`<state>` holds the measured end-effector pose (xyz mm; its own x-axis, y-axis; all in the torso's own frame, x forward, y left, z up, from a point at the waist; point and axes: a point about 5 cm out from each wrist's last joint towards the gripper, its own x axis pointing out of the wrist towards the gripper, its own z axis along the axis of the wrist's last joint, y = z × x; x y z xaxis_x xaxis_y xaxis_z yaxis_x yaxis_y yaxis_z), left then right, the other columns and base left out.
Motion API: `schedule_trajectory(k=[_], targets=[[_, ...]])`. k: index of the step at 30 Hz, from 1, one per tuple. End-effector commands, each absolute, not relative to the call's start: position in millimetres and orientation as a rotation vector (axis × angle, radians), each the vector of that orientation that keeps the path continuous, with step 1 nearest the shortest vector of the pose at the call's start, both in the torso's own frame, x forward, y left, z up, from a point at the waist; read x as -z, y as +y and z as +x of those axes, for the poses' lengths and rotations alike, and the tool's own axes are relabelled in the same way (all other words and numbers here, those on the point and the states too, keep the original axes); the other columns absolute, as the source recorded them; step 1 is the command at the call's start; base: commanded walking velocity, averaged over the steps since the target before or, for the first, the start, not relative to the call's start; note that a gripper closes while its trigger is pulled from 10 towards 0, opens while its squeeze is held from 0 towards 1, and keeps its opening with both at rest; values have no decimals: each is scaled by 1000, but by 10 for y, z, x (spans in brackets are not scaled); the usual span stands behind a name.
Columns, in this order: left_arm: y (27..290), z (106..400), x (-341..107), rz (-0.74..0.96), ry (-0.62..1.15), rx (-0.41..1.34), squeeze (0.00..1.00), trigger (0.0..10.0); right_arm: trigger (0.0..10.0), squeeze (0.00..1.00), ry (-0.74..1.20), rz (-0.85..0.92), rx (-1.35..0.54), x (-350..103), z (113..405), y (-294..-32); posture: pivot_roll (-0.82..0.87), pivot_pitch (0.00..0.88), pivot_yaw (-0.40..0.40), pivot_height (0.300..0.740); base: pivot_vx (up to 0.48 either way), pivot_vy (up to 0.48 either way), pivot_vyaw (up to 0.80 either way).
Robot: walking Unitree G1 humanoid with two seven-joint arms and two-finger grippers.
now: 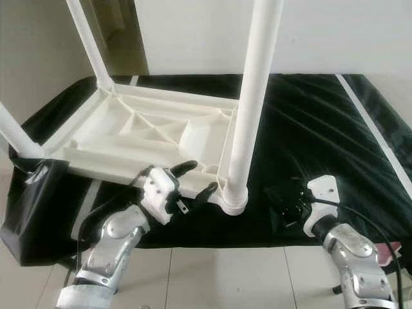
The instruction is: Building children table
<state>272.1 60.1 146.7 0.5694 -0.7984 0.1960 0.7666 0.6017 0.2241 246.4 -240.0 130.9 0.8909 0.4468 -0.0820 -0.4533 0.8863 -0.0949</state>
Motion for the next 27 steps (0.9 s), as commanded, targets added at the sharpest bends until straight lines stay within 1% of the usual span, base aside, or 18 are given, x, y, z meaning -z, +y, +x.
schedule_trajectory(k=[1, 2, 4, 8, 11, 16, 20, 24, 25, 27], targets=[[641, 2712, -1481, 103, -279, 939, 0, 10000, 10000, 0, 87, -103, -565, -1316, 2433, -2316, -28, 34, -15, 740, 0, 0, 0], [641, 2712, -1481, 103, -279, 939, 0, 10000, 10000, 0, 87, -103, -565, -1316, 2433, -2316, -28, 34, -15, 740, 0, 0, 0], [646, 2661, -1540, 59, -296, 1016, 0, 10000, 10000, 0, 102, -99, -651, -1347, 2453, -2238, -26, 26, -23, 740, 0, 0, 0], [637, 2621, -1542, 43, -273, 1080, 0, 10000, 10000, 0, 102, -83, -705, -1367, 2467, -2176, -22, 22, -27, 740, 0, 0, 0], [624, 2576, -1601, -44, -235, 1145, 0, 10000, 10000, 0, 111, -83, -805, -1389, 2504, -2048, -16, 13, -31, 740, 0, 0, 0], [610, 2568, -1647, -59, -241, 1158, 0, 10000, 10000, 0, 108, -81, -831, -1401, 2543, -1985, -11, 9, -35, 740, 0, 0, 0], [594, 2562, -1651, -19, -255, 1157, 0, 10000, 10000, 0, 89, -78, -854, -1409, 2619, -1892, -1, 1, -41, 740, 0, 0, 0], [552, 2581, -1602, -4, -215, 1123, 0, 10000, 10000, 0, 22, -68, -846, -1442, 2838, -1677, 9, 0, -43, 740, 0, 0, 0], [552, 2581, -1602, -4, -215, 1123, 0, 10000, 10000, 0, 22, -68, -846, -1442, 2838, -1677, 9, 0, -43, 740, 0, 0, 0], [530, 2605, -1597, -9, -209, 1091, 0, 10000, 10000, 0, -17, -62, -799, -1445, 2951, -1564, 14, 0, -43, 740, 0, 0, 0]])
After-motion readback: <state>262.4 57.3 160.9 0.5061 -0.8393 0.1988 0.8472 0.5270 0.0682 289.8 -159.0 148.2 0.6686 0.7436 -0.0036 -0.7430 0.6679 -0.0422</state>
